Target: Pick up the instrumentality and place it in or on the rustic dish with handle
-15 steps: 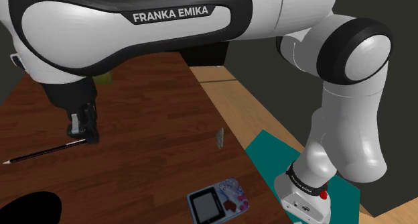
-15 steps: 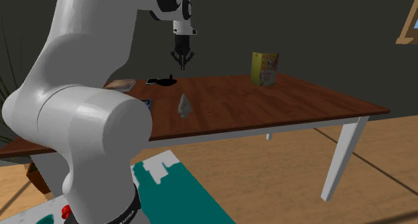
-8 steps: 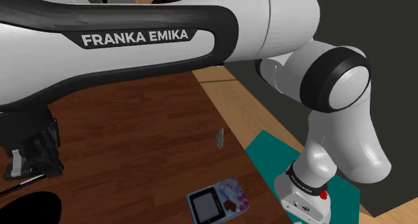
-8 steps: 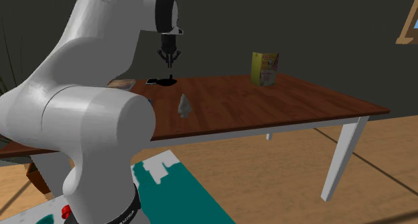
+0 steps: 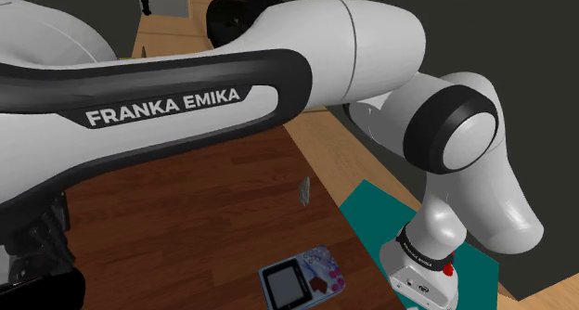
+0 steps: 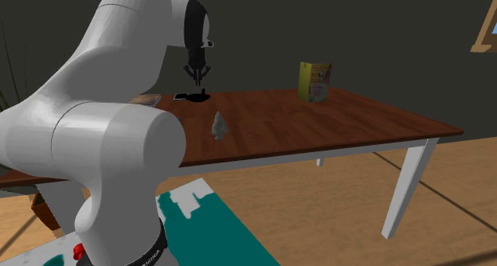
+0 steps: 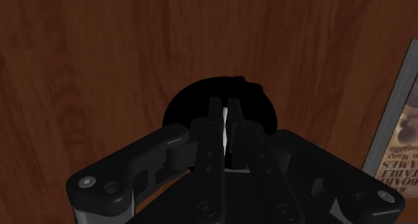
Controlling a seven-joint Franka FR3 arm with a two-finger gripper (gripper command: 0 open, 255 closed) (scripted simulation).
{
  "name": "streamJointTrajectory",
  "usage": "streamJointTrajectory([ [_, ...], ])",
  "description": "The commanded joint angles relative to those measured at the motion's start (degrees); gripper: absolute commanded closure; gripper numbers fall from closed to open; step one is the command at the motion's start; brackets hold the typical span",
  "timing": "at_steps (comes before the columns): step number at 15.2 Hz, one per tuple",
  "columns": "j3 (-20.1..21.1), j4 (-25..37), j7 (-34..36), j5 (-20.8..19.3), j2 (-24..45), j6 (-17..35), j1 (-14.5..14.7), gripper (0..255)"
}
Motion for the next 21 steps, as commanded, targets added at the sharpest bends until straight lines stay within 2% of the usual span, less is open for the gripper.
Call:
streamJointTrajectory([
  [1, 0.0, -1.6, 0.1, 0.0, 0.0, 1.6, -0.1, 255],
  [8, -0.1, -7.4, 0.3, -0.1, 0.0, 7.3, -0.8, 255],
  [16, -0.1, -7.4, 0.3, -0.1, 0.0, 7.3, -0.8, 255],
  [17, -0.1, -7.4, 0.3, -0.1, 0.0, 7.3, -0.8, 0],
  [21, -0.1, -7.4, 0.3, -0.1, 0.0, 7.3, -0.8, 0],
])
